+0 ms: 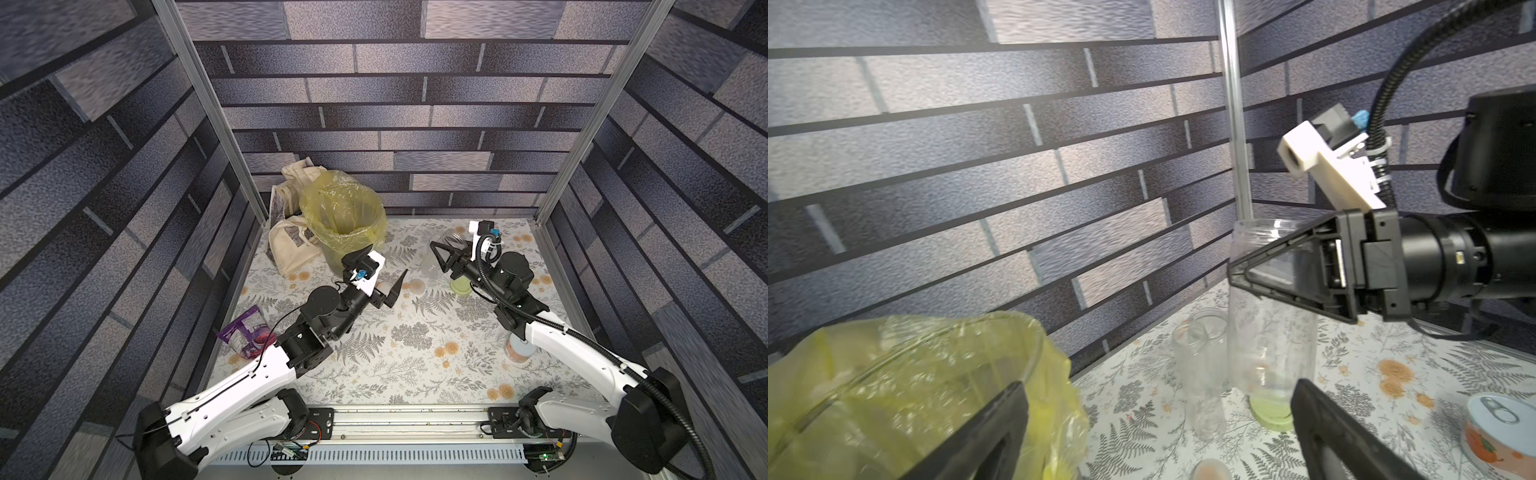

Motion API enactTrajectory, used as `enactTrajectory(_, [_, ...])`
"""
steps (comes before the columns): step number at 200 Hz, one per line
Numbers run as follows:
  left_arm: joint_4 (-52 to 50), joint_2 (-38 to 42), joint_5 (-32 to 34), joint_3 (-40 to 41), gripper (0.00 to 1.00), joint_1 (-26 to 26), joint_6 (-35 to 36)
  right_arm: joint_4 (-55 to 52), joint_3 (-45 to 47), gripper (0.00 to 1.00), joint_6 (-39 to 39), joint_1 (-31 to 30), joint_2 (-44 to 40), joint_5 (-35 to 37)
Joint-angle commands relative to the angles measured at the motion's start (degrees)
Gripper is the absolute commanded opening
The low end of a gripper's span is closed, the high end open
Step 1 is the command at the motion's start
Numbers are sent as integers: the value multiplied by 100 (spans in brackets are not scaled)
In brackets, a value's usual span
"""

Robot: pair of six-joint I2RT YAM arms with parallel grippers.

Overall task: Empty moldy mung beans from jars
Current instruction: Place the jar at the center of the board.

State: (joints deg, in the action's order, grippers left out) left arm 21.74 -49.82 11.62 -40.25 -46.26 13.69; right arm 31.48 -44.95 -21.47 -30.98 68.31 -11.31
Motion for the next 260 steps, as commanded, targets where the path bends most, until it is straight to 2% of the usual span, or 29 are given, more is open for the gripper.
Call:
enactTrajectory(1, [-220, 411, 329, 473, 100, 415, -511, 267, 277, 41, 1281, -358, 188, 704])
enactTrajectory(18, [-258, 663, 270, 693, 100, 772, -961, 835, 582, 42, 2045, -815, 472, 1598])
enactTrajectory(52, [-278, 838, 181, 946, 100, 1030, -1144, 1826, 837, 40, 2334, -1381, 1372, 2522])
enactTrajectory(76, [-396, 814, 290, 945, 100, 1054, -1153, 2316, 757, 40, 2652, -1725, 2039, 2894])
enactTrajectory(102, [-296, 786, 246, 1032, 100, 1080, -1166, 2865, 790, 40, 2681, -1767, 2600, 3235])
enactTrajectory(140, [-249, 649, 220, 1046, 100, 1158, -1282, 3797, 854, 42, 2463, -1775, 3450, 3403])
enactTrajectory(188, [-271, 524, 190, 997, 100, 1274, -1376, 4545, 938, 44, 2351, -1806, 4057, 3591])
enactTrajectory(221, [-241, 448, 169, 1002, 100, 1321, -1440, 4651, 984, 46, 2260, -1805, 4216, 3636])
enactTrajectory(260, [-239, 355, 147, 1006, 100, 1366, -1485, 4561, 914, 54, 2111, -1806, 4439, 3570])
